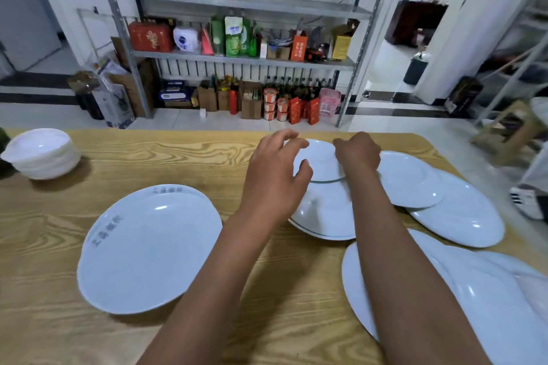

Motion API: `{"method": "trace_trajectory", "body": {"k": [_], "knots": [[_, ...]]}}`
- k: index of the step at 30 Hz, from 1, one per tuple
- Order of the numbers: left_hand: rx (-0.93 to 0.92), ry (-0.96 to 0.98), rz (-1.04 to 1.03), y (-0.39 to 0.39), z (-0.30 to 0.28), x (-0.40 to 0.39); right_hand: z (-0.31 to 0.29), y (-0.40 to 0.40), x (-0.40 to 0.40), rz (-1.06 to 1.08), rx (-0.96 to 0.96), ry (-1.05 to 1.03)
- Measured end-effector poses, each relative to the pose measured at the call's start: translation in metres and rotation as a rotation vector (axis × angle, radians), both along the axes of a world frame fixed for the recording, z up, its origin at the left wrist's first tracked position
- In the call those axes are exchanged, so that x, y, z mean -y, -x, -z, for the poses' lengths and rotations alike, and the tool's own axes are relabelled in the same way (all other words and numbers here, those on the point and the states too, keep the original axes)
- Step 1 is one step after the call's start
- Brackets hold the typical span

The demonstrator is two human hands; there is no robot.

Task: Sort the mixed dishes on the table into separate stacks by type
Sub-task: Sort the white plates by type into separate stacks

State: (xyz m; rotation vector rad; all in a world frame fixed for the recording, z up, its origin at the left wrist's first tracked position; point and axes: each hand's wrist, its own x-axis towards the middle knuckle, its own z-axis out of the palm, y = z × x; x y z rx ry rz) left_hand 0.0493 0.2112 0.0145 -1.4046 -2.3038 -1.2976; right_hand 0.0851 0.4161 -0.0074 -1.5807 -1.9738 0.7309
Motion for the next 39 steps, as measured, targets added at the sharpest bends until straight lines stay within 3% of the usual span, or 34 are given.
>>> {"method": "trace_trajectory", "body": {"k": [9, 15, 21, 27, 35, 39], "knots": [[0.077, 0.11, -0.034, 0.005, 0.002, -0.002, -0.003, 0.02, -0.025, -0.212, 0.444, 0.152], [0.134, 0.073, -0.027, 0.009, -0.011, 0.006, -0.019, 0.029, -0.039, -0.301, 0.434, 0.315], [0.117, 0.062, -0.05, 0.02, -0.018, 0.01, -0.03, 0.029, -0.044, -0.291, 0.239, 0.456], [0.096, -0.004, -0.029, 0.022, -0.033, 0.023, -0.049, 0.012, -0.011, -0.291, 0.162, 0.561], [0.042, -0.02, -0.077, 0.043, -0.039, 0.071, -0.063, -0.002, 0.082, -0.55, -0.562, 0.461], [-0.124, 0.015, -0.105, 0.065, -0.032, 0.104, -0.068, -0.006, 0.134, -0.791, -0.658, 0.254]]}}
